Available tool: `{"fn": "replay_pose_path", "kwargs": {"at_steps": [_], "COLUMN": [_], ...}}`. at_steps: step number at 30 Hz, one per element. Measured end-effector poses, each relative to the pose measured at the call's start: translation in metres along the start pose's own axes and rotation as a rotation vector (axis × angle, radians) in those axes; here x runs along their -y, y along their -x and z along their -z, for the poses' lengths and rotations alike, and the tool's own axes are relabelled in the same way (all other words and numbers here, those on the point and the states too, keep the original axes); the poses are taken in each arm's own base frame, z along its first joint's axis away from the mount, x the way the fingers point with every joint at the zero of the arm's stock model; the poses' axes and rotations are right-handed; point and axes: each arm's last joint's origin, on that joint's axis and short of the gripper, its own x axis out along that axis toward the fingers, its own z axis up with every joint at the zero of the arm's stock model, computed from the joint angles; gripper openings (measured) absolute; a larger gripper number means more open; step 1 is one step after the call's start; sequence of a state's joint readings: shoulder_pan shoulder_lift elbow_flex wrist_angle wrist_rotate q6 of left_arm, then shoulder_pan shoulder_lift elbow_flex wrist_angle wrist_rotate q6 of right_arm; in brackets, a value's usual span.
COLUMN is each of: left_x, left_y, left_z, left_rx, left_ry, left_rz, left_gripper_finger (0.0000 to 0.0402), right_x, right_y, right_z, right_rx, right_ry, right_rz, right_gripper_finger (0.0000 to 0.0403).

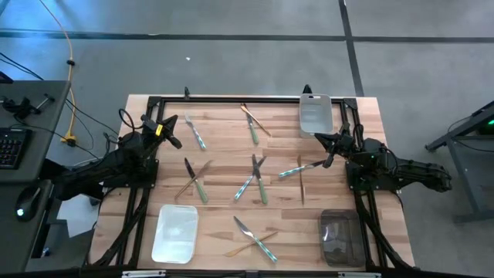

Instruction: Sort silverware by color (type)

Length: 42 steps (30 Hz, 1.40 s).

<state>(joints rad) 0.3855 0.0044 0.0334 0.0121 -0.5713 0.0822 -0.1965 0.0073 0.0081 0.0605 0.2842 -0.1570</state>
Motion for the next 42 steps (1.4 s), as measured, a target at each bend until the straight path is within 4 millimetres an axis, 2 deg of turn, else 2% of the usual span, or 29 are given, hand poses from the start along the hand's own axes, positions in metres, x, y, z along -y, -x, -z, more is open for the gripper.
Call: {"fn": "replay_pose_path", "kwargs": {"at_steps": [42], "left_x": [-0.0001], "left_y": [0.0], "left_z": [-0.0007], "left_rx": [0.006], "left_ry": [0.032], "left_rz": [-0.001], "left_gripper_finger": [0.0], "right_x": [0.0], "right_y": [0.0], "right_z": [0.0001], "right_rx": [0.0], "right_ry": [0.0], "right_rz": [0.0], "right_gripper_finger": [0.0]}}
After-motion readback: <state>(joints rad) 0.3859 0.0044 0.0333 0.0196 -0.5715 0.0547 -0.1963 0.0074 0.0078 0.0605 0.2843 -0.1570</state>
